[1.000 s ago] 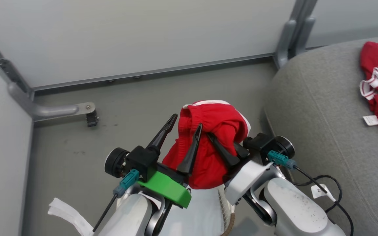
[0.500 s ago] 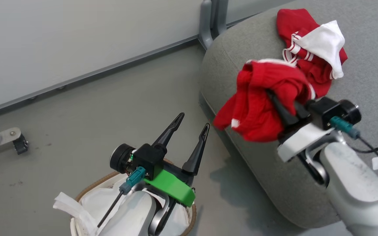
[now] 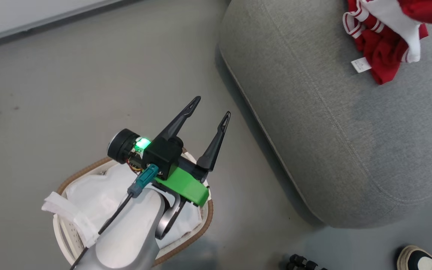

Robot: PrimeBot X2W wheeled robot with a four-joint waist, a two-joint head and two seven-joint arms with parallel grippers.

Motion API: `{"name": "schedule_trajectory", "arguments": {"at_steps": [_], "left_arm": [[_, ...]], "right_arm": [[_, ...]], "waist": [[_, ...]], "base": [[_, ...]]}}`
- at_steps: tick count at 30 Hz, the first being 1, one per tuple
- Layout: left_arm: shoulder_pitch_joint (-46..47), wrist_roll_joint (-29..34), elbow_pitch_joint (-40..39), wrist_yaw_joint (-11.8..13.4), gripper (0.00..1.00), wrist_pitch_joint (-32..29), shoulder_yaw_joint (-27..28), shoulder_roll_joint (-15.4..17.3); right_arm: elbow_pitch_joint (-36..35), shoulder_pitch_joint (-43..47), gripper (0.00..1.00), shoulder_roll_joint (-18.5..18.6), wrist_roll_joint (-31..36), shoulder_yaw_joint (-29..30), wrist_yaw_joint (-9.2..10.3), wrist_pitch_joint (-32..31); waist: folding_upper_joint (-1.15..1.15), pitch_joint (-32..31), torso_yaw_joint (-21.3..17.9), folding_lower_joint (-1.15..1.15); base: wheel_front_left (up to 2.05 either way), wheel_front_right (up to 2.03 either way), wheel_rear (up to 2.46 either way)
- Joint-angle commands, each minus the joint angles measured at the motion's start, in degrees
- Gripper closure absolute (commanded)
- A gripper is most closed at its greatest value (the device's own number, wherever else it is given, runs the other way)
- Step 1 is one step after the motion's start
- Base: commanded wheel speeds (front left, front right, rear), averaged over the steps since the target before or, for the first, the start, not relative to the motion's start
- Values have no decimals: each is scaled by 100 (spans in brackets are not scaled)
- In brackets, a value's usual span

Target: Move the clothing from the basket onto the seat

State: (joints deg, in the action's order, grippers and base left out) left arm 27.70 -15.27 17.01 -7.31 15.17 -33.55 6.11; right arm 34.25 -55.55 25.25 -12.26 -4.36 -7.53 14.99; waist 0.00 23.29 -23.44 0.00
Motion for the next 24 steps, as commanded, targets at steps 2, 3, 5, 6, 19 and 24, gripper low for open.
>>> {"name": "schedule_trajectory", "arguments": {"at_steps": [2, 3, 5, 6, 19, 24], "left_arm": [[261, 50, -102, -19, 0, -4, 1, 92], [325, 55, -128, -20, 0, -4, -37, 113], [463, 56, -192, -22, 0, -4, -118, 148], [512, 45, -209, -22, 0, -4, -164, 168], [749, -62, -171, -20, 0, -4, -166, 348], [552, -72, -235, -20, 0, -4, 25, 287]], "right_arm": [[352, -407, 100, 124, 133, 288, 8, 11], [482, -519, 100, 185, 209, 376, 8, 12], [785, -735, 100, 301, 336, 614, 8, 14], [956, -839, 100, 363, 406, 743, 8, 15], [1740, -412, 0, 262, 1130, 2647, 8, 26], [1277, 424, 0, -70, 1313, 3055, 8, 26]], "waist": [[0, 1254, 670, 0], [0, 1359, 720, 0], [0, 1571, 829, 0], [0, 1675, 887, 0], [0, 2021, 1292, 0], [0, 1729, 1272, 0]], "base": [[0, 0, 0], [0, 0, 0], [0, 0, 0], [0, 0, 0], [0, 0, 0], [0, 0, 0]]}}
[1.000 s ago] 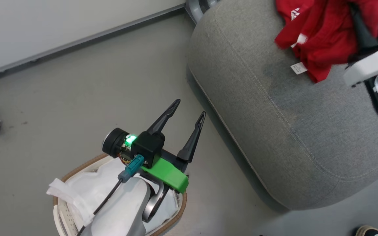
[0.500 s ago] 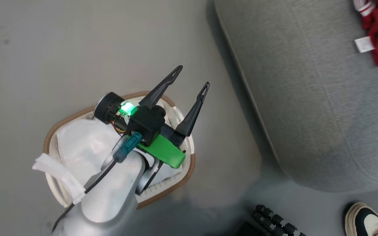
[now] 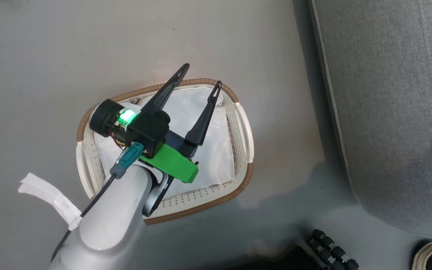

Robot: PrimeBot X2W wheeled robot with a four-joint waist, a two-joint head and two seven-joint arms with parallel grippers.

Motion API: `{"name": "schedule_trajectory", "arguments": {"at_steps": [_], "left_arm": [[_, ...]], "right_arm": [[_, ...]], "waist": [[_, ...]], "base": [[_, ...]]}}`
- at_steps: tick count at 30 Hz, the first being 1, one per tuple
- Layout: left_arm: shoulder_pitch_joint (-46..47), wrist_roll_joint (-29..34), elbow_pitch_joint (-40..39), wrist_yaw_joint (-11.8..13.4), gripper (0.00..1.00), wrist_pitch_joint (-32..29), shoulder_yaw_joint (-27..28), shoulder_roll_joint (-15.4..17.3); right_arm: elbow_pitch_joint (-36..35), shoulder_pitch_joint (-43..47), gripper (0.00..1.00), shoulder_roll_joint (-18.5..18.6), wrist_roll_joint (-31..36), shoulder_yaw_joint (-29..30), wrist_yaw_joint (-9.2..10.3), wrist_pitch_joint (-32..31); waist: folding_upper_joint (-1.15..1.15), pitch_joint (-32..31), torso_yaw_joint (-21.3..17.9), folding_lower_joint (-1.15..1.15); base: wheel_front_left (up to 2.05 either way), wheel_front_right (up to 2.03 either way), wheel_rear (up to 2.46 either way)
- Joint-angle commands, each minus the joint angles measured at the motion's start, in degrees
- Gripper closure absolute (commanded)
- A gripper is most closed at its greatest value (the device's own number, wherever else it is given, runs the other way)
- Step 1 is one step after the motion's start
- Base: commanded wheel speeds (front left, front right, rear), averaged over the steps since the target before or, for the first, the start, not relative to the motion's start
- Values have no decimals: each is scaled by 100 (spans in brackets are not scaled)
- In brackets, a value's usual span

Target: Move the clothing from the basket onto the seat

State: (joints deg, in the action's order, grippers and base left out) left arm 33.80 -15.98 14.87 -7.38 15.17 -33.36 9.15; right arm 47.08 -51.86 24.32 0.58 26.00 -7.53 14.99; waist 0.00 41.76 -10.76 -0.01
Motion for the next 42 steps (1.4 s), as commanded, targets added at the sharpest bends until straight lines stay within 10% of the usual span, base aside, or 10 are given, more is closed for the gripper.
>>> {"name": "schedule_trajectory", "arguments": {"at_steps": [1, 9, 22, 42], "left_arm": [[-90, 1, -12, -13, 0, -4, 37, -20], [-512, -15, 42, -14, 0, -4, 385, -166], [-1481, 138, -12, 25, 0, -4, 2046, -380], [-2629, 633, 40, -1, 0, -4, 3671, -608]], "right_arm": [[-96, 200, 0, -53, 22, 65, 8, 26], [-959, 1509, 0, -412, -187, 200, 8, 26], [-2428, 2444, 0, -1239, -799, -1171, 8, 27], [-2722, 3491, 0, -2047, -1015, -1920, 8, 27]], "waist": [[0, -188, -2, 1], [0, -963, 28, 1], [0, -2002, 413, 1], [0, -3205, 1084, 1]], "base": [[0, 0, 0], [0, 0, 0], [0, 0, 0], [0, 0, 0]]}}
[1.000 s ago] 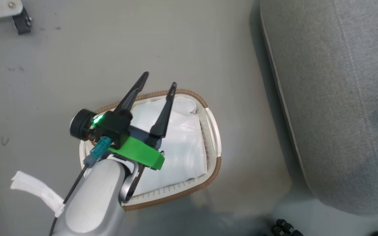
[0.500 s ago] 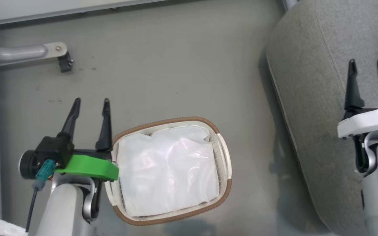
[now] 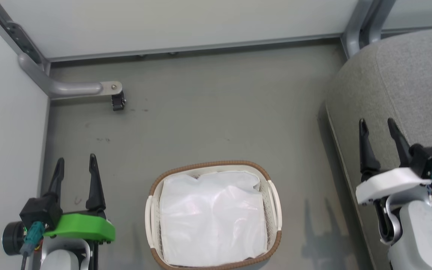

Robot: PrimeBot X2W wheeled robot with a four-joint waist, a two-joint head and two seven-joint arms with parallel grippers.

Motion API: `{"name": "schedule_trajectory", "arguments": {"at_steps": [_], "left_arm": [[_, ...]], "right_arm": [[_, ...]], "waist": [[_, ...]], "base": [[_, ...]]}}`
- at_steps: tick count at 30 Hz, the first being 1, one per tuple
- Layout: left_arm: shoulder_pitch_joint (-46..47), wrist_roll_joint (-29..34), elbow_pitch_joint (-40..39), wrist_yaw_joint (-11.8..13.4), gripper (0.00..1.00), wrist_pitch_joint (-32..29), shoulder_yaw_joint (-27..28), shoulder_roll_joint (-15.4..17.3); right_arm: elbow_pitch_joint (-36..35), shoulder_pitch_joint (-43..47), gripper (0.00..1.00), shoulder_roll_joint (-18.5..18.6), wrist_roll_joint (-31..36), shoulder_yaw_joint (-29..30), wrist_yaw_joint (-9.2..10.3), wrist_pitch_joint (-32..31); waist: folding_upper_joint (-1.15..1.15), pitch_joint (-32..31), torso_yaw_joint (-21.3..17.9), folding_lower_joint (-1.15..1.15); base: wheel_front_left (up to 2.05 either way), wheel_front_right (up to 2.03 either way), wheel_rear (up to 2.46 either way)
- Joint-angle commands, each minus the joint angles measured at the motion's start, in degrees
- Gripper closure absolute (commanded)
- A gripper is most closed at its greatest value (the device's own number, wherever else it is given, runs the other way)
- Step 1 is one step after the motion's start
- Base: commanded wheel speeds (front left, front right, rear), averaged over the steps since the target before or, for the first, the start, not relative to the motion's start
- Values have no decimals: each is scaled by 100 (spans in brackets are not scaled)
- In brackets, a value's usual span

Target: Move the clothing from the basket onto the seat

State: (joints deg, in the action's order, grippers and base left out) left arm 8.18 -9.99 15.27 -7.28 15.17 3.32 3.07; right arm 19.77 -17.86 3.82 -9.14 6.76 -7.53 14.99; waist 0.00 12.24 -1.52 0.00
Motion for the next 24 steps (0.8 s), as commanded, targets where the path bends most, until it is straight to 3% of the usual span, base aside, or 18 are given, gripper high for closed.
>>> {"name": "schedule_trajectory", "arguments": {"at_steps": [1, 17, 18, 24], "left_arm": [[-139, 45, 7, -12, 0, -4, 20, -7], [-894, -415, 188, -25, 0, -4, -173, -11], [-847, -434, 199, -4, 100, 0, -175, -21], [-852, -721, 364, -5, 100, -76, -168, -51]], "right_arm": [[24, 181, 0, 7, -42, 3, 8, 27], [265, 910, 0, -70, -122, -95, 8, 28], [267, 816, 100, -80, -101, -93, 0, -2], [446, 851, 100, -150, -381, -46, 0, -135]], "waist": [[0, -321, 178, 0], [0, -834, 307, 0], [0, -830, 297, 0], [0, -841, 295, 0]], "base": [[0, 0, 0], [0, 0, 0], [0, 0, 0], [0, 0, 0]]}}
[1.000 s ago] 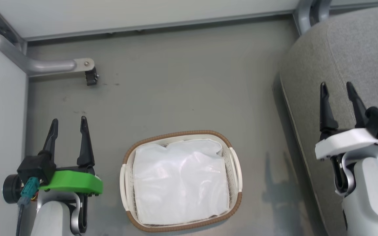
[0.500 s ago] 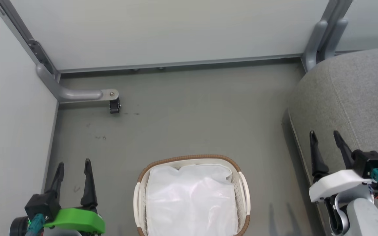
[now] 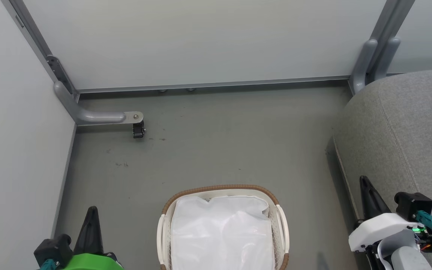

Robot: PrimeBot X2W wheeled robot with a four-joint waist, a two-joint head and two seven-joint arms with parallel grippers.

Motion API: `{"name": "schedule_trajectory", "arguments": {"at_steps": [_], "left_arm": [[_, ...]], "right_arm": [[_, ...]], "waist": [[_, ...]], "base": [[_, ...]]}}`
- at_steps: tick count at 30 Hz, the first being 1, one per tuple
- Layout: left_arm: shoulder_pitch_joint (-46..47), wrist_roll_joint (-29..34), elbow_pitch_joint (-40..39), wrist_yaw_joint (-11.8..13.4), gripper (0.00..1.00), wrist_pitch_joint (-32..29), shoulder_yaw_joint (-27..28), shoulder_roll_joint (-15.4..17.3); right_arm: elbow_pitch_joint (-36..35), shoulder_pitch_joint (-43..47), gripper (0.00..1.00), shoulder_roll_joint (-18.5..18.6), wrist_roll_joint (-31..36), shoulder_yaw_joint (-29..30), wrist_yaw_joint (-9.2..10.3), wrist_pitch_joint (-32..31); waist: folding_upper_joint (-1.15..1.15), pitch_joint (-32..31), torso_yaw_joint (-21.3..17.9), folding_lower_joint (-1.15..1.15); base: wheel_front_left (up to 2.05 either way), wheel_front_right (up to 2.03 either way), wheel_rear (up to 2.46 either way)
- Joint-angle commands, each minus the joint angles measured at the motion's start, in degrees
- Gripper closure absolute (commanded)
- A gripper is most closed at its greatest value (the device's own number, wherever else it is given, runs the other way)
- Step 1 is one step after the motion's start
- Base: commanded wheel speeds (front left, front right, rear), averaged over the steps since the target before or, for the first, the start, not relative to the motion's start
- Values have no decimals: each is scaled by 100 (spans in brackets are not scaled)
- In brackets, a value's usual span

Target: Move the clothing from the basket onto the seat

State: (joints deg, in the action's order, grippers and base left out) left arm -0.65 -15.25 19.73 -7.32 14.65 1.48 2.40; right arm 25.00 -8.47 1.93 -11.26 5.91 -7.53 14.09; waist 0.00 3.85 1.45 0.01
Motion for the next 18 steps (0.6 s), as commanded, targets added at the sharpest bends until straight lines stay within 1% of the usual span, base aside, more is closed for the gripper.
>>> {"name": "schedule_trajectory", "arguments": {"at_steps": [1, 18], "left_arm": [[39, -292, -89, -1, 100, -51, 22, 17], [200, -1951, -202, -5, 100, -506, 127, 35]], "right_arm": [[-84, -90, 100, 40, -269, 47, 0, -78], [-356, 11, 100, 57, -2028, 18, 1, -492]], "waist": [[0, -5, -2, -1], [0, -55, -22, -1]], "base": [[0, 0, 0], [0, 0, 0]]}}
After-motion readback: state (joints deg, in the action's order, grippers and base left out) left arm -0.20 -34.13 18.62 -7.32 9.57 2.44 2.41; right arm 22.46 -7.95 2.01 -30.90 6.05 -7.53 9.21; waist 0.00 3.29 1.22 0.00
